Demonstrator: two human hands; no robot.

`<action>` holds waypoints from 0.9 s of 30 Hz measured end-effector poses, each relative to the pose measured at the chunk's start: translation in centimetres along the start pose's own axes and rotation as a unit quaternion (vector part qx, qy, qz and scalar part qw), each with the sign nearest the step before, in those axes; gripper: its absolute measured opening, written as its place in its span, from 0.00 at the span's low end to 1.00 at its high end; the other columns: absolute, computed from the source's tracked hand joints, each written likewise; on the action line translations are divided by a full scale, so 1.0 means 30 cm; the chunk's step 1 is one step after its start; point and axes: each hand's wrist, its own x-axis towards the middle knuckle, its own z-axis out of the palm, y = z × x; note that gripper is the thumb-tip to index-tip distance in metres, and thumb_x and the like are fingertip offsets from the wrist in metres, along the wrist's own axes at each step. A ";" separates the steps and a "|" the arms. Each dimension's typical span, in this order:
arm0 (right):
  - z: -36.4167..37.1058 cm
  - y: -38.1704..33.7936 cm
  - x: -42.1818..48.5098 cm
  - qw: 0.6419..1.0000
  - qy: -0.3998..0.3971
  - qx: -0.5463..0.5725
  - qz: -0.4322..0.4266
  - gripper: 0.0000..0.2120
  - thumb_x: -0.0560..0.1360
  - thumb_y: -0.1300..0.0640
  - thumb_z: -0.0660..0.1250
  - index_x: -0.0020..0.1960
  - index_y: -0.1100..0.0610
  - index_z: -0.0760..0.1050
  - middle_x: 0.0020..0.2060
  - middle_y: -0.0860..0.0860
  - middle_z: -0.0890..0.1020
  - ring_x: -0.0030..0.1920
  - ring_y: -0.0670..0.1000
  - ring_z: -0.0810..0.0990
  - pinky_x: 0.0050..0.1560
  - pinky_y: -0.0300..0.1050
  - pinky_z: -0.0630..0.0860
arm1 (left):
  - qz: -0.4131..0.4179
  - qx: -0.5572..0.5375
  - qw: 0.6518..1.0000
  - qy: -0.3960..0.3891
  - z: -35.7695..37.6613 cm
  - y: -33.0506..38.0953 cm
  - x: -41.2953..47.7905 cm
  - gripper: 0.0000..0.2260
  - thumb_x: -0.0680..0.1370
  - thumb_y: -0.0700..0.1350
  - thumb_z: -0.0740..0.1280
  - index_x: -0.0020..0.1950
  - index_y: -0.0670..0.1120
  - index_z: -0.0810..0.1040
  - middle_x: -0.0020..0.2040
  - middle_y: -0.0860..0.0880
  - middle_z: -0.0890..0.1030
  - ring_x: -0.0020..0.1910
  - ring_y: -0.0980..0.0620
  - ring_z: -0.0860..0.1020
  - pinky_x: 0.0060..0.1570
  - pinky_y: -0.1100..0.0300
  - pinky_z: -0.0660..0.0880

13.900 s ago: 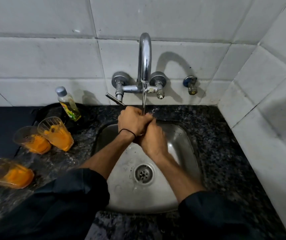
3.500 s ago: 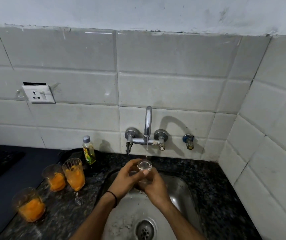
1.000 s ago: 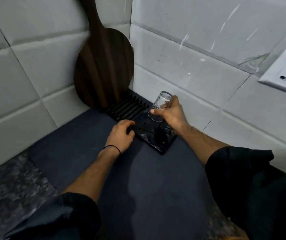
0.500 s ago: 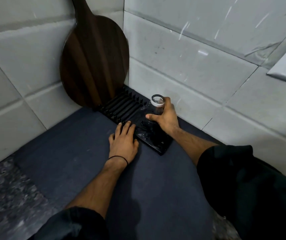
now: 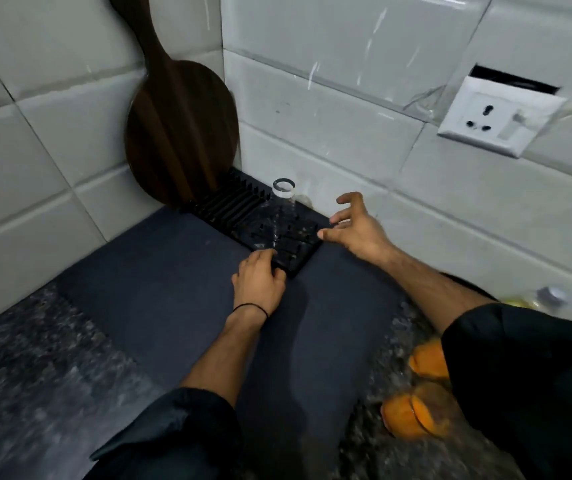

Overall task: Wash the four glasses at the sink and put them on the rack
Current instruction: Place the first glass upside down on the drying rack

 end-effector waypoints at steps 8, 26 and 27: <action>-0.239 0.163 -0.542 0.998 0.009 0.061 -0.028 0.11 0.74 0.66 0.74 0.54 0.61 0.78 0.45 0.55 0.81 0.43 0.50 0.78 0.49 0.41 0.76 | 0.045 -0.098 0.994 -0.019 0.124 0.150 -0.343 0.12 0.80 0.42 0.64 0.62 0.43 0.79 0.61 0.46 0.80 0.59 0.47 0.77 0.57 0.55 0.73; -0.011 0.464 -1.030 0.997 0.051 0.036 -0.038 0.29 0.73 0.47 0.76 0.70 0.50 0.68 0.66 0.50 0.70 0.67 0.51 0.71 0.61 0.44 0.70 | 0.115 0.058 0.981 -0.143 0.350 0.078 -0.783 0.22 0.79 0.45 0.66 0.74 0.54 0.70 0.78 0.55 0.63 0.79 0.52 0.57 0.72 0.49 0.60; 0.012 0.467 -1.029 0.996 0.066 0.036 -0.037 0.31 0.73 0.47 0.76 0.71 0.52 0.67 0.67 0.51 0.70 0.67 0.50 0.70 0.61 0.43 0.69 | 0.112 0.056 0.981 -0.146 0.350 0.076 -0.779 0.23 0.79 0.44 0.66 0.74 0.54 0.70 0.78 0.55 0.63 0.78 0.52 0.57 0.72 0.48 0.61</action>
